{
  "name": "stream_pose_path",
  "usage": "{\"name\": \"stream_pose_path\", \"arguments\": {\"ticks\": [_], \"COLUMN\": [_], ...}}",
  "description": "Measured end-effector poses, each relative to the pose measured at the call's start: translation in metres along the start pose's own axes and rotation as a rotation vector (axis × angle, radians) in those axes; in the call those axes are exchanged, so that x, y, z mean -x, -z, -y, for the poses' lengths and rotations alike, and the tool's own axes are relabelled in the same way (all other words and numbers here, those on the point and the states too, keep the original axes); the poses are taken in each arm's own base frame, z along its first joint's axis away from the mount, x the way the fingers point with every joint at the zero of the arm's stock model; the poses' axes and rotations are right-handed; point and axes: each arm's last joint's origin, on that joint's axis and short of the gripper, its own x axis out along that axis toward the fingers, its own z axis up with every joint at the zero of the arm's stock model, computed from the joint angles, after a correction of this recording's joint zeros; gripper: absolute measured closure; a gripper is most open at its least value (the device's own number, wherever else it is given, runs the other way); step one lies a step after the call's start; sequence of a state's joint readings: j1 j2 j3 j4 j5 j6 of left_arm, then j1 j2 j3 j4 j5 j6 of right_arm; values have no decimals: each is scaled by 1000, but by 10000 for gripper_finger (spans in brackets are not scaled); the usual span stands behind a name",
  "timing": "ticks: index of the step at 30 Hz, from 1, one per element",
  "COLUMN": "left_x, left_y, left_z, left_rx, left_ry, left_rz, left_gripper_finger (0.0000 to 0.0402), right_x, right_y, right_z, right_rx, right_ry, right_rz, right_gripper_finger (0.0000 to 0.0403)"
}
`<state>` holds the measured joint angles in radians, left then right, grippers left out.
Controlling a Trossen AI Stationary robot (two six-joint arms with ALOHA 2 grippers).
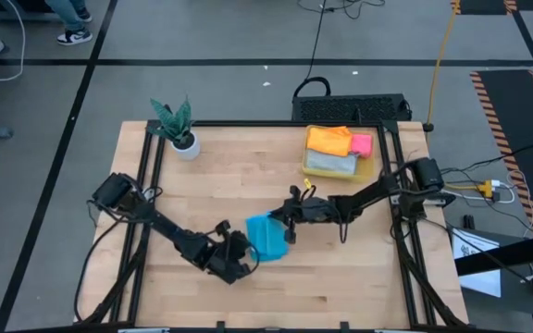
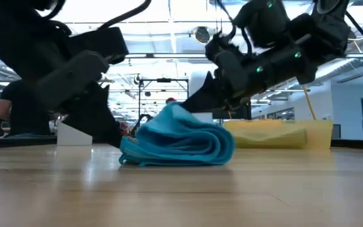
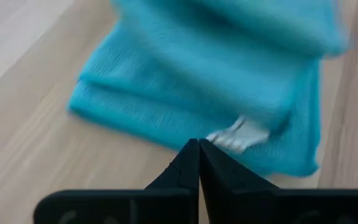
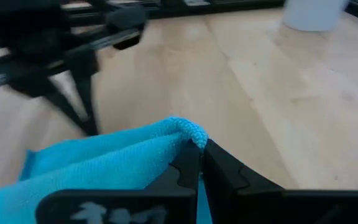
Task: Fold microfiber towels
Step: Fold the blue kitchen towel
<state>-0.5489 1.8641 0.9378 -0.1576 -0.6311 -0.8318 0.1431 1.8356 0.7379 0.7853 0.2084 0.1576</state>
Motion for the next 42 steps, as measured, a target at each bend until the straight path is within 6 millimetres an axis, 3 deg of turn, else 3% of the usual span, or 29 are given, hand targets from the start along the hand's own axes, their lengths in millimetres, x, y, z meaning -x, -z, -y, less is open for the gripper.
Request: {"name": "stream_pose_path", "arguments": {"ticks": [8, 13, 18, 23, 28, 33, 37, 42], "left_x": [-6, -6, -4, 0, -10, -33, -55, -81], "left_y": [-4, -4, -2, 6, 7, 0, -6, -20], "left_z": [-1, -1, 2, 2, -4, -2, 8, 27], "left_rx": [-38, -35, -40, -75, -50, -62, -30, -63], "left_ry": [57, 61, 70, 53, 17, 79, 188, 337], "left_rz": [71, 74, 75, 41, 7, 54, 189, 293], "left_gripper_finger": [394, 393, 394, 394, 395, 398, 392, 399], "right_x": [-11, -17, -13, 6, 28, 47, 70, 103], "right_y": [9, 16, 6, -18, -32, -26, -19, -3], "right_z": [9, 9, 11, 11, 1, -25, -46, -53], "right_rx": [-20, -16, -6, -13, -58, -11, -4, -29], "right_ry": [-41, -79, -73, -68, -87, -157, -226, -175], "right_rz": [1, 11, 26, 13, -56, -156, -169, -177], "right_gripper_finger": [388, 330, 256, 199, 182, 196, 205, 212]}}
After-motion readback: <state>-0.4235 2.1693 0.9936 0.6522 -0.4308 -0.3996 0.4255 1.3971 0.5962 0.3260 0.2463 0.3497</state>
